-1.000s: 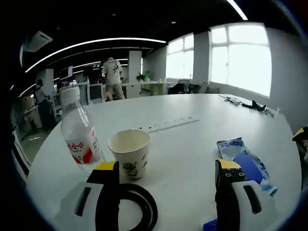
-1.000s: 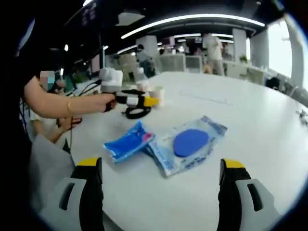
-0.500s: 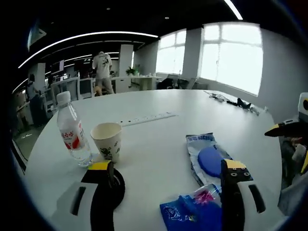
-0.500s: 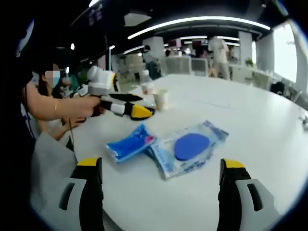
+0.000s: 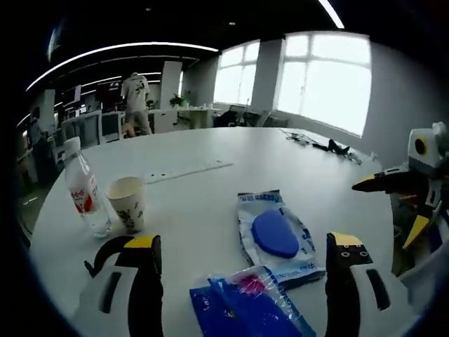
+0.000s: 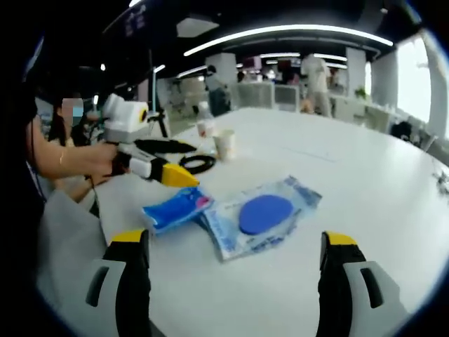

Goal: Arrange the tabletop items into an orderly group along one side of the table until the central work area is clear of visible clutter.

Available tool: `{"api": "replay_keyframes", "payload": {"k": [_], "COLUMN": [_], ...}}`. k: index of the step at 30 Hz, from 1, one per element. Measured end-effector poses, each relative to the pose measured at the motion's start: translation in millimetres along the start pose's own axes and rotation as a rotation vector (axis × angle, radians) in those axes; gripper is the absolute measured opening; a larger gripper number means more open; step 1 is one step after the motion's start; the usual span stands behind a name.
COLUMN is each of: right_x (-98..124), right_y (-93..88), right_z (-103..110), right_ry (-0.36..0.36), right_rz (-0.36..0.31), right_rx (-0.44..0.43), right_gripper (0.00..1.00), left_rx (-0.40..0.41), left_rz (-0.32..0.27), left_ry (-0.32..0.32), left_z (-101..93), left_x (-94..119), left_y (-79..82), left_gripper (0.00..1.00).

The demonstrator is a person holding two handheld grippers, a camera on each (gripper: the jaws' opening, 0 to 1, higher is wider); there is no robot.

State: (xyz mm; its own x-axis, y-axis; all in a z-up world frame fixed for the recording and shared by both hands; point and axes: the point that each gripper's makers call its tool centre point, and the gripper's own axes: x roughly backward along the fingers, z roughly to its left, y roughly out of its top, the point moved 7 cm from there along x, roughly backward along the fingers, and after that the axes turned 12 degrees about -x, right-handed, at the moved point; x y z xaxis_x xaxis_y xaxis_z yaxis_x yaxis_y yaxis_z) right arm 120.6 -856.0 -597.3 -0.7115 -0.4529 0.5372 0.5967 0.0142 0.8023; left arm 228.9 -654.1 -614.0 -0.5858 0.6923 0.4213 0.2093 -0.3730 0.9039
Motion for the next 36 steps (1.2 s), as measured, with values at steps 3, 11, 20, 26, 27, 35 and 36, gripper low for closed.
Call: {"api": "replay_keyframes", "payload": {"k": [3,11,20,26,27,35,36], "right_x": [-2,-10,-27,-37,-39,-53,-55], "right_y": [1.8,15.6,25.4,33.0,34.7,39.5,39.4], "right_z": [-6,-20,-30,-42,-43,-57,-58], "right_ry": [0.003,0.009,0.032,0.036,0.039,0.033,0.031], "right_rz": [0.006,0.002,0.019,0.021,0.015,0.002,0.002], "right_rx": [0.01,0.059,0.1,0.101,0.096,0.061,0.063], "right_gripper": [1.0,1.0,1.0,0.99,1.0,0.98,0.98], "left_rx": [0.016,0.047,0.049,0.095,0.093,0.117,0.125], "left_rz": [0.002,0.015,0.042,0.077,0.073,0.09,0.092], "left_ry": [-0.026,-0.069,-0.122,-0.178,-0.185,-0.246,-0.246], "left_z": [-9.6,-23.6,-48.1,-65.7,-68.9,-91.0,-93.3], "left_x": [1,1,1,2,2,-2,-2], "left_y": [0.6,-1.3,-3.4,-8.9,-9.2,-14.6,-15.0], "left_gripper": [0.96,0.87,0.79,0.77,0.76,0.68,0.67]}}
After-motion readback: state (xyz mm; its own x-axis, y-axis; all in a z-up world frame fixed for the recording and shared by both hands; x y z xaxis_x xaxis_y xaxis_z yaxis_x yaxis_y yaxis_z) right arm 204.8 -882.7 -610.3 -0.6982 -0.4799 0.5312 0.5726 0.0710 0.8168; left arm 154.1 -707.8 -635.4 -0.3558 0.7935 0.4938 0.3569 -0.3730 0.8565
